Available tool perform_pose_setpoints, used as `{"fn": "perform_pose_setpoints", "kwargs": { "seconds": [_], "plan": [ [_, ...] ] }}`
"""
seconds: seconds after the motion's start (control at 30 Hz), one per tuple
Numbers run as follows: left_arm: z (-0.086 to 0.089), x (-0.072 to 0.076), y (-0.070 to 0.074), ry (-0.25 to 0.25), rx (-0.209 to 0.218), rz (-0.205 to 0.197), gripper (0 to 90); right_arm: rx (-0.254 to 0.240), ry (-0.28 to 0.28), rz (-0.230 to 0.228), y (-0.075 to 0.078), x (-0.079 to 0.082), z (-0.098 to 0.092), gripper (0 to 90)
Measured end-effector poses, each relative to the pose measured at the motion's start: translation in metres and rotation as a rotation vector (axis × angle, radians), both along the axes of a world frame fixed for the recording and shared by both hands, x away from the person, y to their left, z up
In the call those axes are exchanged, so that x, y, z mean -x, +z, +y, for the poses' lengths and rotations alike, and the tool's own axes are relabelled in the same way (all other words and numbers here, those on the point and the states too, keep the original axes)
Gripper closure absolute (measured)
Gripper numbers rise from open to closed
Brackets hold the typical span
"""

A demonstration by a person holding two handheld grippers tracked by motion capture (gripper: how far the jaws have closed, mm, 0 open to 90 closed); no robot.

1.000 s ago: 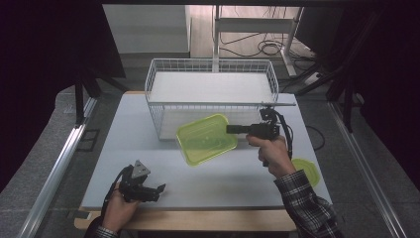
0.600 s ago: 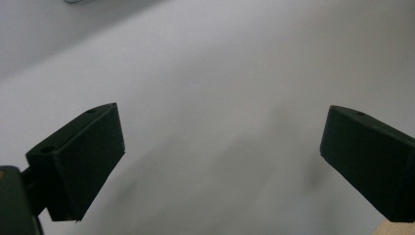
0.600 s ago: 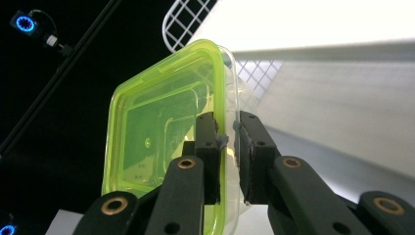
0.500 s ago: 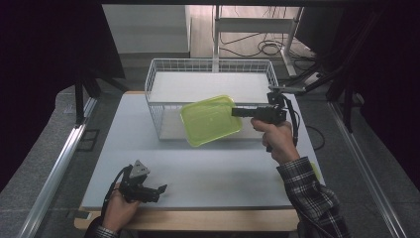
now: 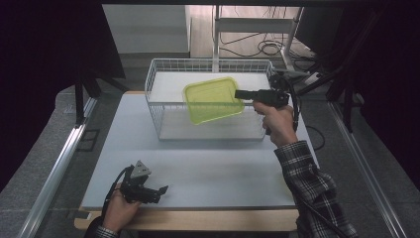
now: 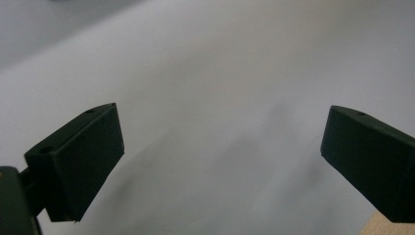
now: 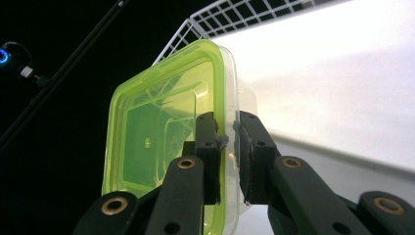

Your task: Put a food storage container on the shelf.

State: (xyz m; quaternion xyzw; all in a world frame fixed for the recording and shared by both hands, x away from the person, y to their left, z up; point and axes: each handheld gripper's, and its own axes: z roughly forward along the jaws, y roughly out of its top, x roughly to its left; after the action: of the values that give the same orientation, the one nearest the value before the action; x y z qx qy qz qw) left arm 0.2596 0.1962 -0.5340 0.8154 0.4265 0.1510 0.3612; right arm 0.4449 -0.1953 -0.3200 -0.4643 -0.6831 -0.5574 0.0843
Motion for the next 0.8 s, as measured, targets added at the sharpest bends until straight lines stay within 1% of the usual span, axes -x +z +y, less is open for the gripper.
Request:
{"fn": "perform_pose_setpoints", "kwargs": {
  "seconds": [0.03,0.23,0.47,0.57,0.8],
  "plan": [
    [0.0,0.0,0.0,-0.001,0.003,0.001,2.2,0.003,-0.006,-0.002,0.002,-0.002,0.0,79.9],
    [-0.001,0.0,0.0,-0.011,-0.009,0.0,2.1,0.013,-0.046,-0.015,0.009,-0.012,0.005,79.9],
    [-0.001,0.0,-0.001,-0.015,-0.021,0.002,2.1,0.029,-0.102,-0.034,0.015,-0.026,0.01,79.8],
    [-0.001,0.0,-0.001,-0.014,-0.017,0.001,2.1,0.036,-0.127,-0.039,0.016,-0.032,0.013,79.8],
    [-0.001,0.0,-0.001,-0.02,-0.018,0.002,1.9,0.076,-0.178,-0.059,0.017,-0.042,0.021,79.8]
  ]
}}
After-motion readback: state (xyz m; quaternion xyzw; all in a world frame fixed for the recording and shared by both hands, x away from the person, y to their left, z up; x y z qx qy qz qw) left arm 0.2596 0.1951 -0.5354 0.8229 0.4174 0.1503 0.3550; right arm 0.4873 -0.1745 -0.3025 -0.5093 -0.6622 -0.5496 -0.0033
